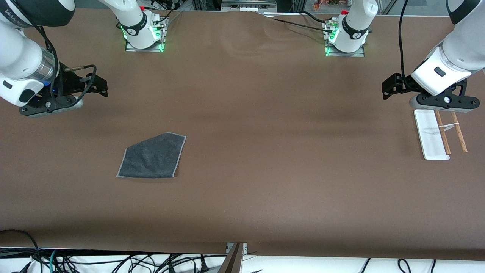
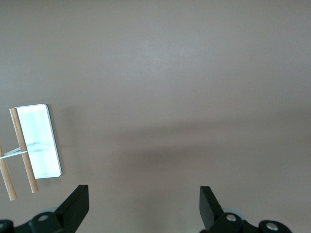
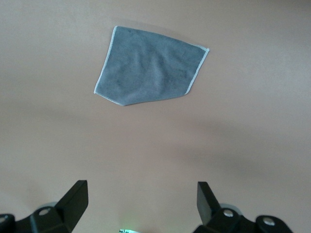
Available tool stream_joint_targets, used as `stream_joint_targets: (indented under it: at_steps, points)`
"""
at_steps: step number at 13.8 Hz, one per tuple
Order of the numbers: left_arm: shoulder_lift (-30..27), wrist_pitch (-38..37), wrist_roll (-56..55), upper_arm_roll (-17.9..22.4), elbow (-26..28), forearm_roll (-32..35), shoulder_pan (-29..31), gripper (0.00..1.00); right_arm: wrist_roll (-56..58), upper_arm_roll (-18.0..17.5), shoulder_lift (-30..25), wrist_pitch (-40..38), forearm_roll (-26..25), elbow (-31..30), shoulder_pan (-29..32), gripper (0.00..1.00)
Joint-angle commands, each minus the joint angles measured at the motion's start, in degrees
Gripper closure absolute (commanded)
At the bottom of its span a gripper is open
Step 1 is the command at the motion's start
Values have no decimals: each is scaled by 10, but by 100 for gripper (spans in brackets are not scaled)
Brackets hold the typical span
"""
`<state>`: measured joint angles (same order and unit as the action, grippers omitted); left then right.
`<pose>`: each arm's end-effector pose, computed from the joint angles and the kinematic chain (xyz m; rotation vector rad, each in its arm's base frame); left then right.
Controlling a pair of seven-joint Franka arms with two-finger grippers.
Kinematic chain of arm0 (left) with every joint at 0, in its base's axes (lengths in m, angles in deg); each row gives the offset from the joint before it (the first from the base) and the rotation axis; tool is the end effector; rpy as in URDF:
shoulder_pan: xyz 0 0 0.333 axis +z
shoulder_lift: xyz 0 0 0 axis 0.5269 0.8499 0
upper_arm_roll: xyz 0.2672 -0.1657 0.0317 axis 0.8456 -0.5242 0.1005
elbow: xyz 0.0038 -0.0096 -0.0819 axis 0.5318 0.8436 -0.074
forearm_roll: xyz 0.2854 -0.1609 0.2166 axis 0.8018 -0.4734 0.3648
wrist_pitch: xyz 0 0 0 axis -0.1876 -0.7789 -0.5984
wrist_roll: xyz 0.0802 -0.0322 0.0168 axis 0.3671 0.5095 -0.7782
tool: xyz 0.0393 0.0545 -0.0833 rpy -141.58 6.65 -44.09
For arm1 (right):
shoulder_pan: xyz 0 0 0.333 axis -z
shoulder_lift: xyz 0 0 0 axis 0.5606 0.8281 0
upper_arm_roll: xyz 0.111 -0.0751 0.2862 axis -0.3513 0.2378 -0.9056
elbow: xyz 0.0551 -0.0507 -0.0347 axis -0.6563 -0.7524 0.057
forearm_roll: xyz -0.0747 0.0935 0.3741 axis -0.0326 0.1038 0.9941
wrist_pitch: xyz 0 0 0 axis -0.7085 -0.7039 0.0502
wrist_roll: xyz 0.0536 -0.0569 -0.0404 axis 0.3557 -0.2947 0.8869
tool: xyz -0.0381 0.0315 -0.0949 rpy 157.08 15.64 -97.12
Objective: Pass towel and hang on rack
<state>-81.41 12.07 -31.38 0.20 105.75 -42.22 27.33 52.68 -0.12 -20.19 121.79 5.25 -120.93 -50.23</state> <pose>0.5603 -0.0786 0.5945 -3.0918 0.1475 0.1059 0.5671 0.0902 0.5691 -3.1110 -0.3575 0.1835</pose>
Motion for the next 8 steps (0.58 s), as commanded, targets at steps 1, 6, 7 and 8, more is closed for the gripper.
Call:
stream_joint_targets:
  at_steps: [1,6,7,8]
  points:
    - [9,-15,-3,-2,-19,7,-1,0,-8,-2,-2,-3,-3,1,-2,1]
    - [9,-15,-2,-2,-19,7,-1,0,-8,-1,-2,6,-3,-4,-2,1]
    - [9,-15,-2,-2,-19,7,-1,0,-7,-1,-1,7,-3,-5,-2,1]
    - [9,-15,-2,-2,-19,7,-1,0,-7,-1,4,12,-4,-7,-2,1]
